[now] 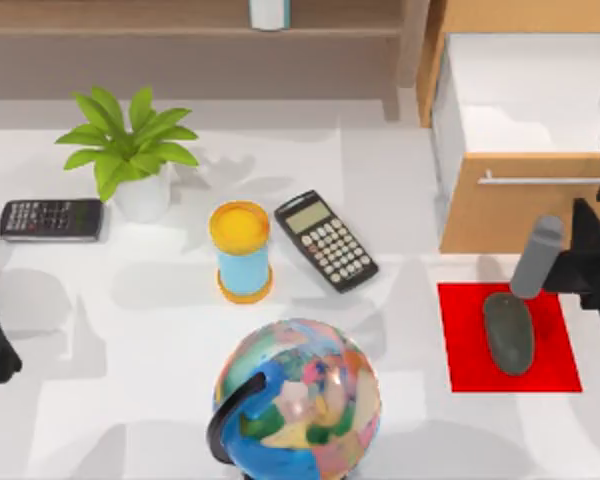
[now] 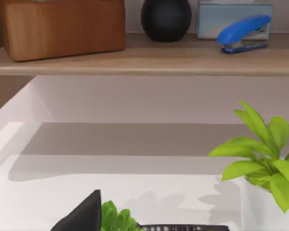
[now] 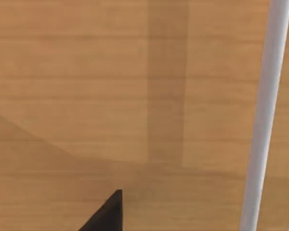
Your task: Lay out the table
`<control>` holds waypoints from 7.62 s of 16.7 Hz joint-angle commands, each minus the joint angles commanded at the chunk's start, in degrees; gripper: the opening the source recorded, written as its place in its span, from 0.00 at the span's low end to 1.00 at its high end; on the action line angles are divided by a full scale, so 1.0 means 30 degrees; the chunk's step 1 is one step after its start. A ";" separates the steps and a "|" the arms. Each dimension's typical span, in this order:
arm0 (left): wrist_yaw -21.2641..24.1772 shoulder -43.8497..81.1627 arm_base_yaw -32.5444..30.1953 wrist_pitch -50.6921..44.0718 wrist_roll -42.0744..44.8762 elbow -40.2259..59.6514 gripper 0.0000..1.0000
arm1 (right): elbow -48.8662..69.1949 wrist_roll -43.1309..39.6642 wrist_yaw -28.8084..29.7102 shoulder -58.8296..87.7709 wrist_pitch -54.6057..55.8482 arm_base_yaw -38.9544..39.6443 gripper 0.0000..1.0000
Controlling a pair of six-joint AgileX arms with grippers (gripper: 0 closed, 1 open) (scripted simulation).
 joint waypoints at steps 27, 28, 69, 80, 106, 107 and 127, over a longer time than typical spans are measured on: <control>0.0000 0.0000 0.0000 0.0000 0.0000 0.0000 1.00 | 0.3781 0.0053 -0.1035 0.1231 -0.2670 -0.1062 0.00; 0.0000 0.0000 0.0000 0.0000 0.0000 0.0000 1.00 | 0.4236 0.0048 -0.1166 0.1358 -0.2970 -0.1183 0.00; 0.0000 0.0000 0.0000 0.0000 0.0000 0.0000 1.00 | 1.5172 0.0074 -0.2740 0.5865 -0.9440 -0.2739 0.30; 0.0000 0.0000 0.0000 0.0000 0.0000 0.0000 1.00 | 1.5172 0.0074 -0.2740 0.5865 -0.9440 -0.2739 1.00; 0.0000 0.0000 0.0000 0.0000 0.0000 0.0000 1.00 | 1.1002 0.0281 -0.2340 0.4579 -0.7625 -0.2287 1.00; 0.0000 0.0000 0.0000 0.0000 0.0000 0.0000 1.00 | 1.1004 0.0285 -0.2339 0.4577 -0.7625 -0.2282 1.00; 0.0000 0.0000 0.0000 0.0000 0.0000 0.0000 1.00 | 2.5189 2.4170 0.6440 0.6770 -1.8644 0.7876 1.00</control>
